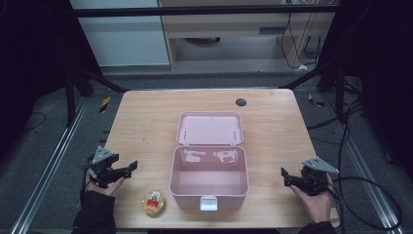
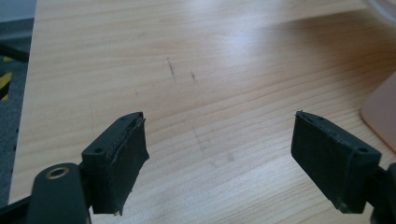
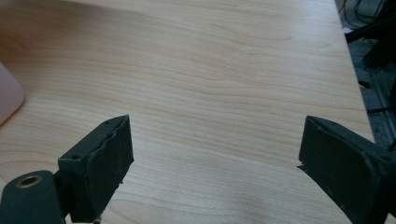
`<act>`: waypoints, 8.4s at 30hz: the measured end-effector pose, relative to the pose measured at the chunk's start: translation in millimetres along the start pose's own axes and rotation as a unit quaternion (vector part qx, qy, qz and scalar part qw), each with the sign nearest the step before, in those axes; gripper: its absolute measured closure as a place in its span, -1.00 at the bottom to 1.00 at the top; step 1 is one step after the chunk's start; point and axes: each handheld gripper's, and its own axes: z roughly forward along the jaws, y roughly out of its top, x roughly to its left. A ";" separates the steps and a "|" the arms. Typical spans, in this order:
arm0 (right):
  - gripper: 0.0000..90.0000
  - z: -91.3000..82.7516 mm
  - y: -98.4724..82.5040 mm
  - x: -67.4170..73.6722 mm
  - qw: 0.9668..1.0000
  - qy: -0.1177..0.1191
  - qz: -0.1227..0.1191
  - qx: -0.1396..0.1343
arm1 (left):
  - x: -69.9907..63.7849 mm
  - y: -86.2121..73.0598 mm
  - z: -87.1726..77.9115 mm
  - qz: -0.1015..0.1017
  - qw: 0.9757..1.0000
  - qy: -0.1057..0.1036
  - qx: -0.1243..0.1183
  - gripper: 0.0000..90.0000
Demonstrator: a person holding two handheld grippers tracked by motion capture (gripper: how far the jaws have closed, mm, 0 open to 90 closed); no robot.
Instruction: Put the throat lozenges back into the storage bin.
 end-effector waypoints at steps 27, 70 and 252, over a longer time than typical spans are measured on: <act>-0.84 -2.2 3.6 0.3 1.000 0.003 -0.020 -0.006 | -5.8 32.0 -46.0 0.134 0.985 -0.100 0.039 -0.61; -0.88 -0.5 1.7 1.6 0.999 0.003 -0.042 0.012 | -64.7 24.9 -30.0 0.298 0.904 -0.226 0.208 -0.69; -0.89 7.2 -3.2 3.0 0.997 0.014 -0.063 0.034 | -173.0 147.0 19.8 0.417 0.842 -0.265 0.216 -0.56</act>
